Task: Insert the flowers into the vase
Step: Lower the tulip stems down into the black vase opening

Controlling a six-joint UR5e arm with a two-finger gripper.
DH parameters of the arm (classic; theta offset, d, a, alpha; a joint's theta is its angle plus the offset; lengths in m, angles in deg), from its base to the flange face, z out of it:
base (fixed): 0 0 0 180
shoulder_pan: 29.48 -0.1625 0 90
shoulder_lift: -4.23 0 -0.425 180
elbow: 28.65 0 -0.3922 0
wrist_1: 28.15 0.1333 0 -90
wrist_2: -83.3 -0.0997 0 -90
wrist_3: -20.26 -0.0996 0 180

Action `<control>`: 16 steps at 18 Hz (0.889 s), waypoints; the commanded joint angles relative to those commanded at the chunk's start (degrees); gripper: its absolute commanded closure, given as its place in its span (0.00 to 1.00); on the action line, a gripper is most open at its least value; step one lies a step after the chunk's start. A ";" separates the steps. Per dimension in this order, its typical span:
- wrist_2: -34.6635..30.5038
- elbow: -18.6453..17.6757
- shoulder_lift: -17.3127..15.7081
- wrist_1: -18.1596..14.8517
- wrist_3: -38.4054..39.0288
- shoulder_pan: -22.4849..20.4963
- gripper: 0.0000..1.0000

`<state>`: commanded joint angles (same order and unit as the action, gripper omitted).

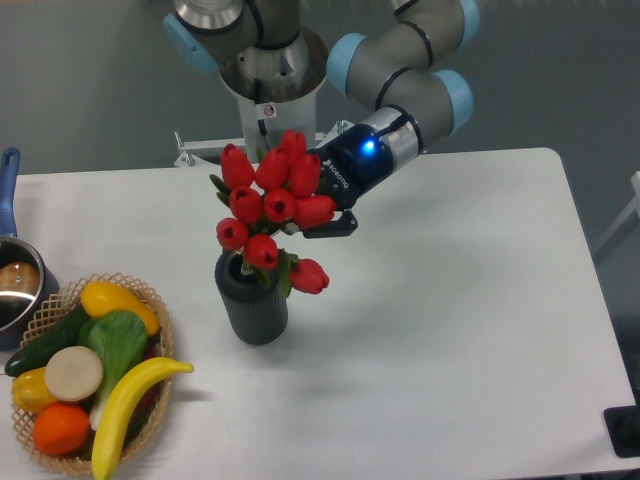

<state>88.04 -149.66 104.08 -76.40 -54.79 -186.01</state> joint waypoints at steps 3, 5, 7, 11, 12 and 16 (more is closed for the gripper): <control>-0.88 -2.55 0.09 0.09 -2.21 -0.09 0.96; -1.14 -4.92 -0.17 0.09 -2.73 -0.09 0.91; -1.49 -5.72 -0.09 0.09 -4.57 0.00 0.82; -2.02 -6.95 0.35 0.09 -7.30 0.00 0.66; -2.02 -6.87 0.53 0.09 -7.48 0.00 0.59; -3.51 -6.95 0.62 0.00 -7.40 -1.05 0.16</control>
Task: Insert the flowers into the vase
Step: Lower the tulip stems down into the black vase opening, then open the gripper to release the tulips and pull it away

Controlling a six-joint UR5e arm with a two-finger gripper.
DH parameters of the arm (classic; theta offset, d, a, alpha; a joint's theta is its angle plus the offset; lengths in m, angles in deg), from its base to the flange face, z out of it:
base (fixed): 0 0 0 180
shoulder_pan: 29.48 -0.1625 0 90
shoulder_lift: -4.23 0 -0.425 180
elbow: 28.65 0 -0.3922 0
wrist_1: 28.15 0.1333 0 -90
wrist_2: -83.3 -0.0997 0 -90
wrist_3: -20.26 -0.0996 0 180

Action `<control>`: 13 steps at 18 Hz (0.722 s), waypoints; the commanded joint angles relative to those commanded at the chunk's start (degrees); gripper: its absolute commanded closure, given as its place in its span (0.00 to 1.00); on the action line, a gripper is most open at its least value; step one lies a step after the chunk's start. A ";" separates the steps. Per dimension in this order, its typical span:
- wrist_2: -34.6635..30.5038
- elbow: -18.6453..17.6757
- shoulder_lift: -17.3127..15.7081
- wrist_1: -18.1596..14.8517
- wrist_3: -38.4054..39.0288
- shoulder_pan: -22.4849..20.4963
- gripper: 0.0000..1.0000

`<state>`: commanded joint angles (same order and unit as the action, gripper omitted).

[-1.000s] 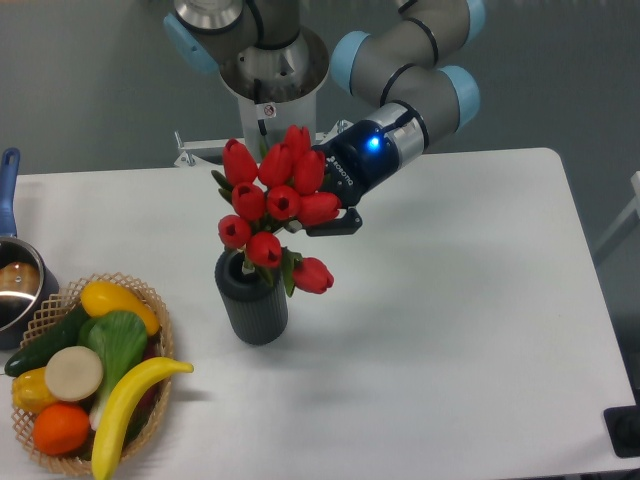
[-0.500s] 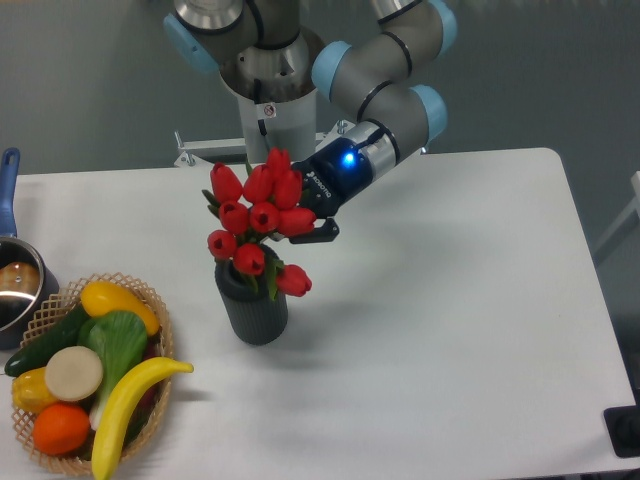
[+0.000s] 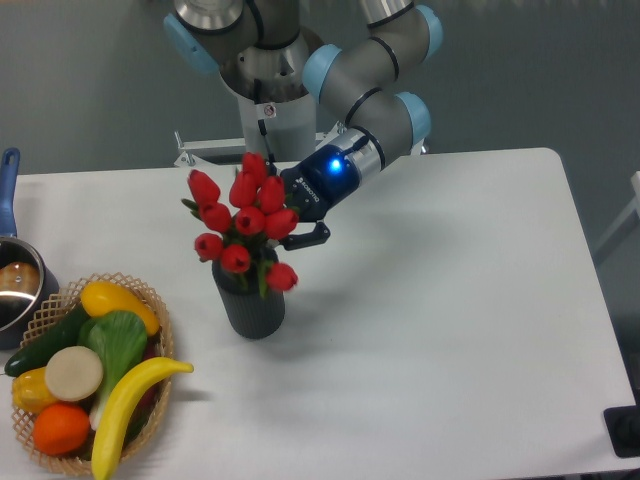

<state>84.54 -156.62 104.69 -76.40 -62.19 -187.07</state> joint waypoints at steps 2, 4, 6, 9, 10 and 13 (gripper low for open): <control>-2.72 -0.35 0.00 -0.09 0.00 -1.32 0.00; -3.96 -0.44 0.00 0.00 -0.09 -2.29 0.00; -5.28 -0.53 0.00 0.00 -0.09 -2.90 0.00; -6.42 -0.44 -0.79 0.00 0.00 -3.08 0.00; -6.69 -0.35 -1.23 0.00 0.00 -3.08 0.00; -7.57 0.09 -1.67 0.00 0.18 -4.21 0.00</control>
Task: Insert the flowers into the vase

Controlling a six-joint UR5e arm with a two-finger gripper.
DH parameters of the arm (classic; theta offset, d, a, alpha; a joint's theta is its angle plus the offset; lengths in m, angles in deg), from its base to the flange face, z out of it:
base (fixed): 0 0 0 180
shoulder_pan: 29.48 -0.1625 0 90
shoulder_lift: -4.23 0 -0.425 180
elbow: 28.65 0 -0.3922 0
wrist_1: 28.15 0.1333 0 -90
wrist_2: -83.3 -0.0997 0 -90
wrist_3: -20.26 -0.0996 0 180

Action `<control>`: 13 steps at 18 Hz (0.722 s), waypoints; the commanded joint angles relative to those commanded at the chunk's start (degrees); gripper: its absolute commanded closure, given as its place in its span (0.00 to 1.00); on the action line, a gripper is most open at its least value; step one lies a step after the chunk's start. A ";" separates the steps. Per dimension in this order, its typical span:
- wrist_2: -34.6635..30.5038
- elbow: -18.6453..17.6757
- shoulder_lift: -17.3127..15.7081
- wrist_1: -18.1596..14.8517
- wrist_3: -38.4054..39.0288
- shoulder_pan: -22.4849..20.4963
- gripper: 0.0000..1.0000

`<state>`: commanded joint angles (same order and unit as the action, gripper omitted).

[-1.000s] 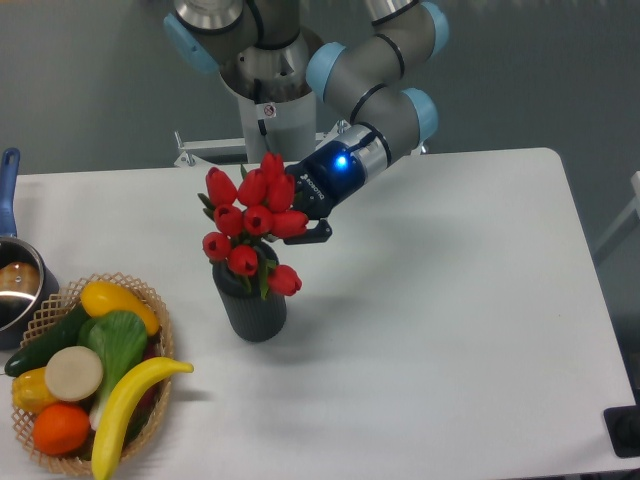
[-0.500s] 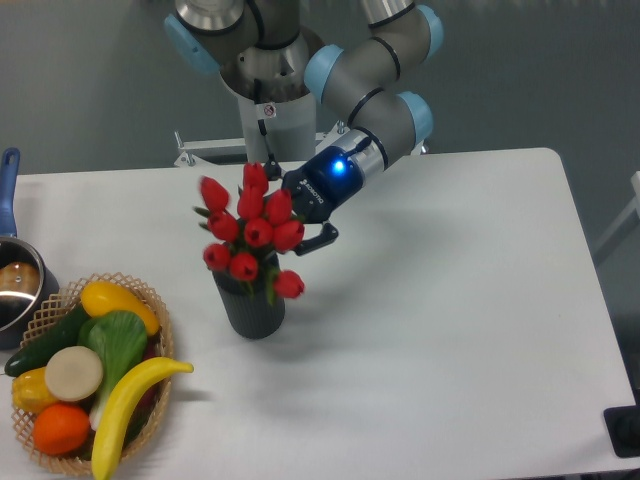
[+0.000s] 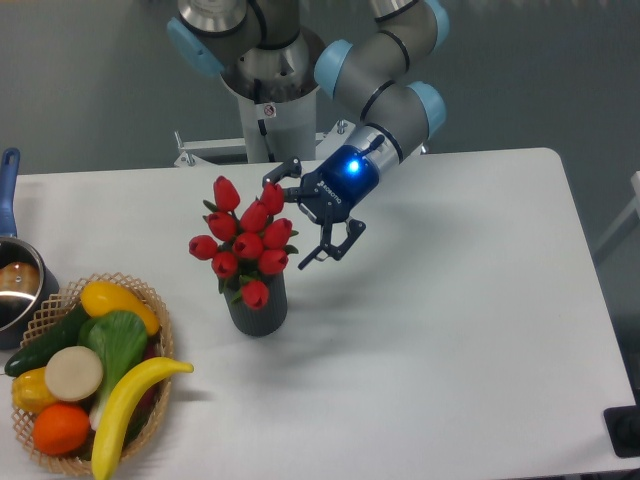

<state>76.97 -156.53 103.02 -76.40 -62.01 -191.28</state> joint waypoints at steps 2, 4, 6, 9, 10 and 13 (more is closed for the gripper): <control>-0.53 0.70 0.00 0.00 -0.17 -2.28 0.00; -0.62 2.63 0.00 0.00 -0.18 -5.09 0.00; -0.62 4.30 0.09 0.00 -0.09 -7.29 0.00; -1.32 5.62 -0.09 0.00 0.18 -9.32 0.00; -2.02 6.06 -0.35 0.00 0.18 -9.85 0.00; -9.46 9.74 -0.18 -0.09 0.26 -11.34 0.00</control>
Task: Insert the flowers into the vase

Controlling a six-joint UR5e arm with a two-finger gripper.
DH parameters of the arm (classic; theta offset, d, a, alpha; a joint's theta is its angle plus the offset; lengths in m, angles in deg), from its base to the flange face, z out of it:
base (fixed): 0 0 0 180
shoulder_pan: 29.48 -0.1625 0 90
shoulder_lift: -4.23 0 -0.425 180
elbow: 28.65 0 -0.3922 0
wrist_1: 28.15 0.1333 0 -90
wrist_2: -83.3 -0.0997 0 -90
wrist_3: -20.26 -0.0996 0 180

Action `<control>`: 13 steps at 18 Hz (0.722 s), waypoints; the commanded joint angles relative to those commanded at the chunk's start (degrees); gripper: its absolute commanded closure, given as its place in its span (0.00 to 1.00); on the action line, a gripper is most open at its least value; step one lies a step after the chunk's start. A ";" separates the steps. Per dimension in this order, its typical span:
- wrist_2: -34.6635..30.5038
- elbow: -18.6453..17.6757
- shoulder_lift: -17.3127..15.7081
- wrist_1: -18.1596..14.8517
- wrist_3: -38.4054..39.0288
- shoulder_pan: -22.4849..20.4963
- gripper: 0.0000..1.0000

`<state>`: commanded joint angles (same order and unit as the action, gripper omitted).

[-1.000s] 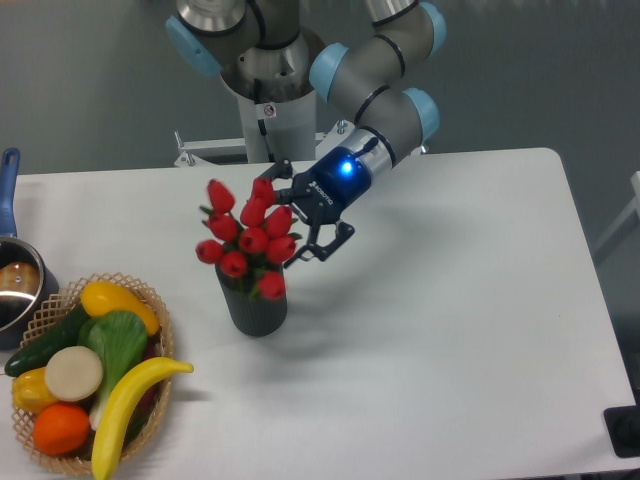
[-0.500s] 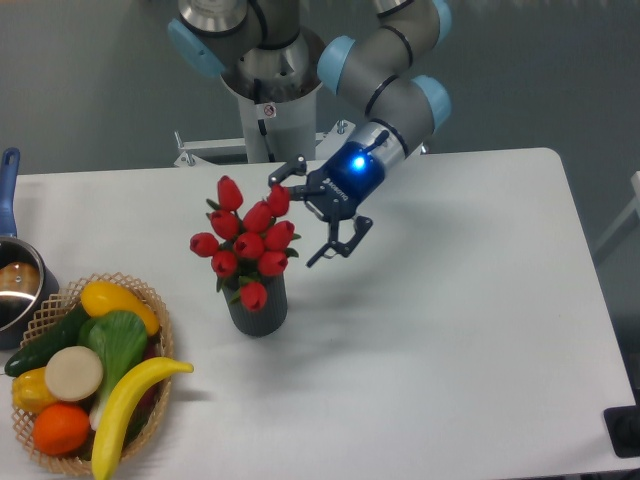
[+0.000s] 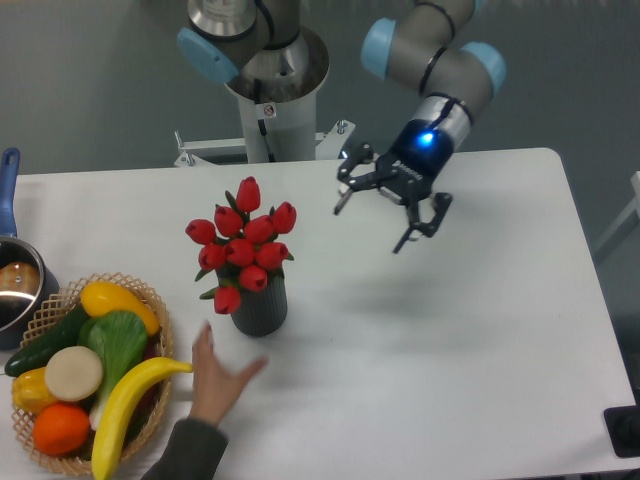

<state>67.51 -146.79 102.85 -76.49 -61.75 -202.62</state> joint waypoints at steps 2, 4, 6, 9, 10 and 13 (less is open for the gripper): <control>-8.35 3.34 0.87 0.09 0.26 -0.62 0.00; -12.59 5.98 2.54 0.18 0.00 -0.88 0.00; -15.75 7.92 4.30 0.18 0.00 -0.71 0.00; -26.19 12.74 6.94 0.18 0.17 -0.53 0.00; -29.71 14.50 7.81 0.18 0.18 -0.44 0.00; -42.18 19.69 10.54 0.00 0.09 0.26 0.00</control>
<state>25.33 -127.10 113.38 -76.49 -61.66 -202.37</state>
